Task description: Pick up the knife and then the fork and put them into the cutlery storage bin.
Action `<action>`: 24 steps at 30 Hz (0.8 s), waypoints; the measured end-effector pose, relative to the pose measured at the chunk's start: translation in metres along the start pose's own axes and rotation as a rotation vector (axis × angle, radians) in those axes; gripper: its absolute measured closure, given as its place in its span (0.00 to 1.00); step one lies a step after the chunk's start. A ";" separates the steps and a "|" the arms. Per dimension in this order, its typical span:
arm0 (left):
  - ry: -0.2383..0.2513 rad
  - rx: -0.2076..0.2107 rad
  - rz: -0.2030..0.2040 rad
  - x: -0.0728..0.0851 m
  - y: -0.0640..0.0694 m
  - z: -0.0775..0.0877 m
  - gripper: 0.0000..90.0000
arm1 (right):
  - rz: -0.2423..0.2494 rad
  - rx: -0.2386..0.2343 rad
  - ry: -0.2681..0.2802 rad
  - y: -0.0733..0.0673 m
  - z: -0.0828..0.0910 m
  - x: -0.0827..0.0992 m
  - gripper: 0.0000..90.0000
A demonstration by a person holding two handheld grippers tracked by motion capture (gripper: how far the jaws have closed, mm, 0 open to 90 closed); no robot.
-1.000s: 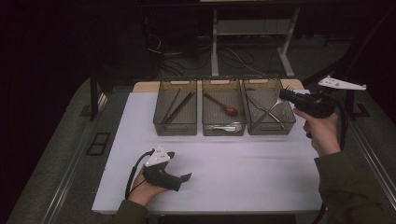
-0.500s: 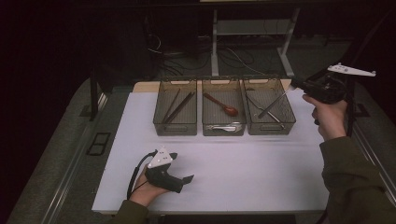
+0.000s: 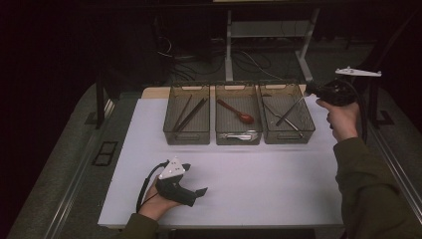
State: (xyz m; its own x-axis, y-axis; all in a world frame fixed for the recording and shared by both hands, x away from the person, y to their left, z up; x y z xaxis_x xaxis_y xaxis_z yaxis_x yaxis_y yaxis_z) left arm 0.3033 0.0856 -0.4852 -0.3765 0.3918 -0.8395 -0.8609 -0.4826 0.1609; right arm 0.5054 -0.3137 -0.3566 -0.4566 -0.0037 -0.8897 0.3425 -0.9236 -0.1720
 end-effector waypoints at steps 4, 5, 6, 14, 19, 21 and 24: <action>-0.002 0.003 -0.001 0.000 0.000 -0.001 0.00 | 0.013 0.002 -0.039 -0.003 -0.011 0.009 0.96; -0.005 0.005 -0.001 0.001 0.000 -0.001 0.00 | 0.016 0.001 -0.051 -0.005 -0.015 0.012 0.96; -0.007 0.008 0.001 0.001 0.001 -0.001 0.00 | 0.020 0.000 -0.057 -0.006 -0.017 0.013 0.96; -0.017 0.018 0.000 0.002 0.002 -0.002 0.00 | 0.033 -0.032 -0.120 -0.018 -0.032 0.032 0.96; -0.023 0.023 0.002 0.003 0.003 -0.003 0.00 | 0.017 -0.041 -0.137 -0.017 -0.037 0.039 0.96; -0.031 0.027 -0.001 0.004 0.003 -0.004 0.00 | 0.005 -0.043 -0.139 -0.016 -0.038 0.041 0.96; -0.038 0.032 0.002 0.004 0.004 -0.006 0.00 | -0.005 -0.029 -0.142 -0.012 -0.041 0.043 0.95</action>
State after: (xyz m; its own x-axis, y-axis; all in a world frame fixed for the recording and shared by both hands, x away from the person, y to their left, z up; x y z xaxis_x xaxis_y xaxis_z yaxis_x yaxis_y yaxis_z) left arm 0.3002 0.0811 -0.4913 -0.3907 0.4200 -0.8191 -0.8701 -0.4588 0.1798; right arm 0.5150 -0.2868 -0.4102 -0.5694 -0.0557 -0.8201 0.3625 -0.9125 -0.1897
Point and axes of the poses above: each handheld gripper's, and its own axes: z roughly backward along the jaws, x roughly out of its underside, y roughly to its right, the point moved 8 cm from there along -z, roughly forward along the jaws, and after that the axes turned 6 degrees about x, right-handed, at the moved point
